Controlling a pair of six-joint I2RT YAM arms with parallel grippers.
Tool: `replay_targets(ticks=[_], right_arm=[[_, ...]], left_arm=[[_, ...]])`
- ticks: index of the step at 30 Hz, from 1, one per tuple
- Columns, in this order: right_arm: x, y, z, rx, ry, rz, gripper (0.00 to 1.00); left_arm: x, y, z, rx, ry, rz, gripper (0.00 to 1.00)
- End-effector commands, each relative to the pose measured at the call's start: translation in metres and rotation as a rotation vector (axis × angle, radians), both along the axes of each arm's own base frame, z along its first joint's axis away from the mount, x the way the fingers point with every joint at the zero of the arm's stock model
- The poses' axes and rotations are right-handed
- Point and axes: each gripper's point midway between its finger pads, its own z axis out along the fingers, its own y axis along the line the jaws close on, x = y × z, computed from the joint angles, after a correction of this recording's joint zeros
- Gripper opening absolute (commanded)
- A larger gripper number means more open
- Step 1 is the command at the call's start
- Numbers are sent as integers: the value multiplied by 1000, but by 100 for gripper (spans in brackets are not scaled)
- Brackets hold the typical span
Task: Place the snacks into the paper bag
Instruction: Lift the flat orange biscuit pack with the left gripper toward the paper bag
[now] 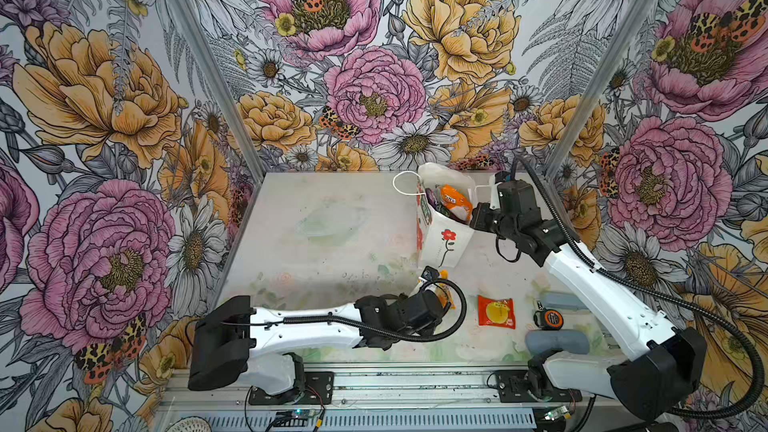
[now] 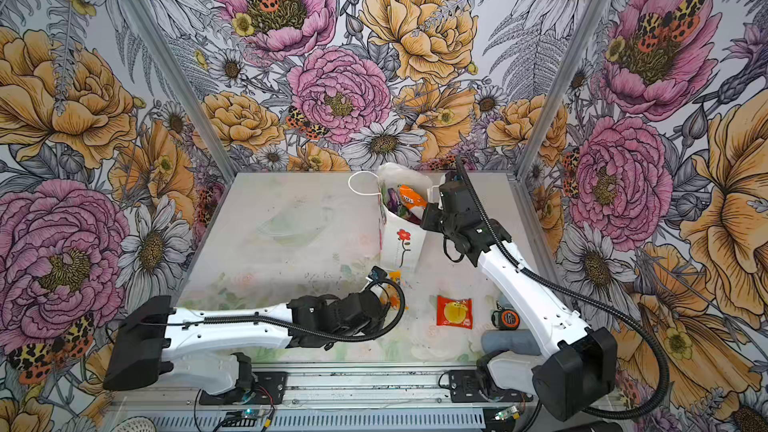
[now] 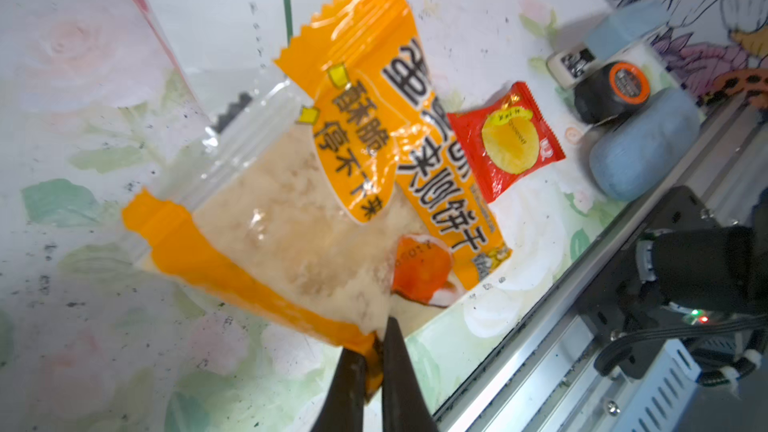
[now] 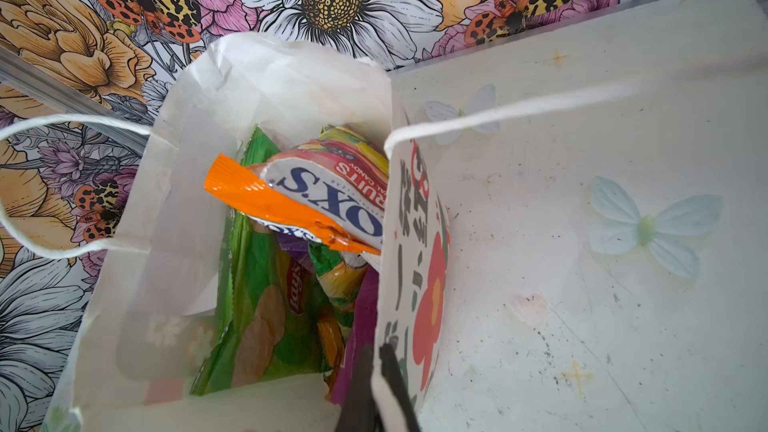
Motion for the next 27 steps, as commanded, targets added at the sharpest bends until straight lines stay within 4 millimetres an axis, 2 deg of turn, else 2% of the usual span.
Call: replay_targets(ticks=[1, 6, 11, 20, 27], right_arm=[[5, 3, 19, 20, -72, 2, 0], [6, 3, 19, 22, -71, 4, 0], [5, 3, 23, 24, -81, 2, 0], [5, 3, 26, 27, -88, 5, 0], [4, 5, 27, 34, -88, 13, 0]], left_arm=[[22, 12, 47, -93, -104, 66, 0], [51, 30, 104, -172, -154, 119, 0], [66, 33, 143, -212, -198, 137, 0], [101, 36, 182, -188, -216, 181, 0], [136, 27, 197, -155, -200, 199, 0]])
